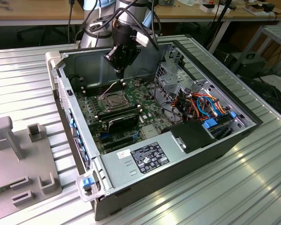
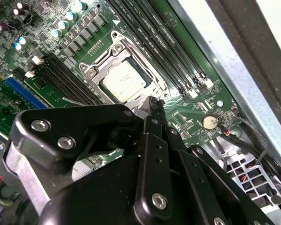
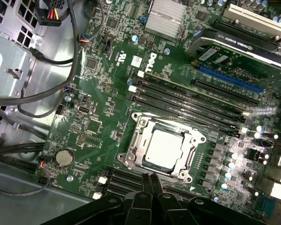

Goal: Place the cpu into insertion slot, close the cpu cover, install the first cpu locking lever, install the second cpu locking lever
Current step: 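Install the first cpu locking lever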

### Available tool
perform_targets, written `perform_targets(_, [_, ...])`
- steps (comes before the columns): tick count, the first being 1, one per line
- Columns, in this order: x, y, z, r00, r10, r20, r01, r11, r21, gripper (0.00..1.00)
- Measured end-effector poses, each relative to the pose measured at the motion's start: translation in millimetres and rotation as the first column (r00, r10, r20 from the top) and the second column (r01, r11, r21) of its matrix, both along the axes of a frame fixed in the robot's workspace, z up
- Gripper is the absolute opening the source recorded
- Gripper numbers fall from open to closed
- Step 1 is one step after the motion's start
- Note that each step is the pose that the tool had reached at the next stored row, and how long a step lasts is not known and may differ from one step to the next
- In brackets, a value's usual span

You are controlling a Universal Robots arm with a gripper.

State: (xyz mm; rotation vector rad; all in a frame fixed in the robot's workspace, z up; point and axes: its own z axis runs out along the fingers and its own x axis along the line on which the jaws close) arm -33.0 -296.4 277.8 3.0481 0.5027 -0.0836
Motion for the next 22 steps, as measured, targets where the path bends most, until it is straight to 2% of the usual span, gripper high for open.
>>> perform_targets(9, [0.0, 0.0, 0.4, 1.0000, 0.000, -0.0003, 0.000, 1.0000, -0.0007, 0.11])
perform_targets(10, [-0.1, 0.0, 7.1, 1.0000, 0.000, -0.0002, 0.000, 1.0000, -0.0007, 0.11])
perform_targets(11, [0.0, 0.0, 16.9, 1.0000, 0.000, 0.0000, 0.000, 1.0000, -0.0004, 0.11])
perform_targets(12, [0.0, 0.0, 19.7, 1.0000, 0.000, -0.0002, 0.000, 1.0000, -0.0006, 0.11])
perform_targets(15, [-0.1, -0.1, 20.2, 1.0000, 0.002, -0.0001, -0.002, 1.0000, -0.0003, 0.11])
perform_targets(19, [-1.1, -1.3, 21.6, 0.9994, 0.035, -0.0013, -0.035, 0.9994, 0.0024, 0.11])
perform_targets(22, [-2.8, -3.5, 23.8, 0.9960, 0.090, -0.0028, -0.090, 0.9959, 0.0071, 0.11])
